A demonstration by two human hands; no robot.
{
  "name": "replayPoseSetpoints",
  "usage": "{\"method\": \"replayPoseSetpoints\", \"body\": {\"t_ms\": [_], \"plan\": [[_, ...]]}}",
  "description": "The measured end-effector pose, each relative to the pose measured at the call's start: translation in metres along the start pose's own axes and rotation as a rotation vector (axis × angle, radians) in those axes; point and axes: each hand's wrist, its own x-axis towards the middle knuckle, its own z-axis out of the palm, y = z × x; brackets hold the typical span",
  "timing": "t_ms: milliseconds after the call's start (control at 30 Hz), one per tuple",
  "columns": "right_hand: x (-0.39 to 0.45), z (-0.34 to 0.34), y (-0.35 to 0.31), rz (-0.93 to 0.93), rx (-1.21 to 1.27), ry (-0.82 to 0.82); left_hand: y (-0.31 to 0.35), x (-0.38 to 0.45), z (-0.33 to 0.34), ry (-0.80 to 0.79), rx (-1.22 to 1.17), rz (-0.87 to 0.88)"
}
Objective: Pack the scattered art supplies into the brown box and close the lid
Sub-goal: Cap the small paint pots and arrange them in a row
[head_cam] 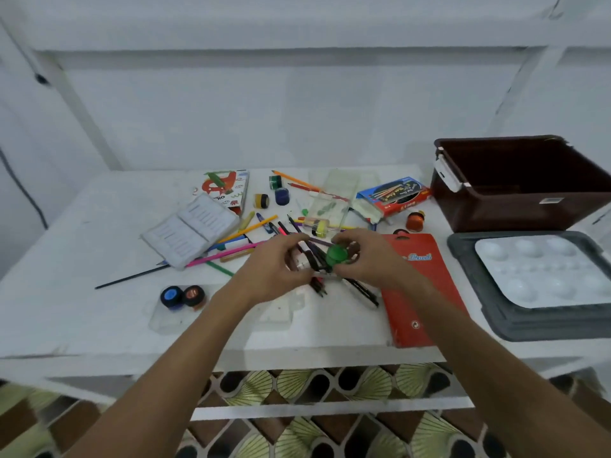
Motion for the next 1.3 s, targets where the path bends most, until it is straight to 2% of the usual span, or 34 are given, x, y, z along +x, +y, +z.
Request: {"method": "replayPoseSetpoints", "body": {"t_ms": [233,433,633,867,1300], "plan": [[0.018,0.063,-0.065,-0.052,0.179,-0.196,-0.053,-0.057,-0.052,0.259,-0.094,-0.272],[0.028,0.126,-0.105,-0.157,0.239,-0.321,-0.096,-0.11,-0.077,0.305,-0.054,-0.433],[0.025,0.163,-0.126,-0.196,0.227,-0.293,-0.124,-0.134,-0.085,0.294,-0.013,-0.506],[0.013,0.182,-0.123,-0.141,0.33,-0.248,-0.13,-0.135,-0.08,0.242,0.053,-0.461],[0.012,0.192,-0.12,-0.122,0.233,-0.168,-0.141,-0.134,-0.073,0.181,0.062,-0.535]]}}
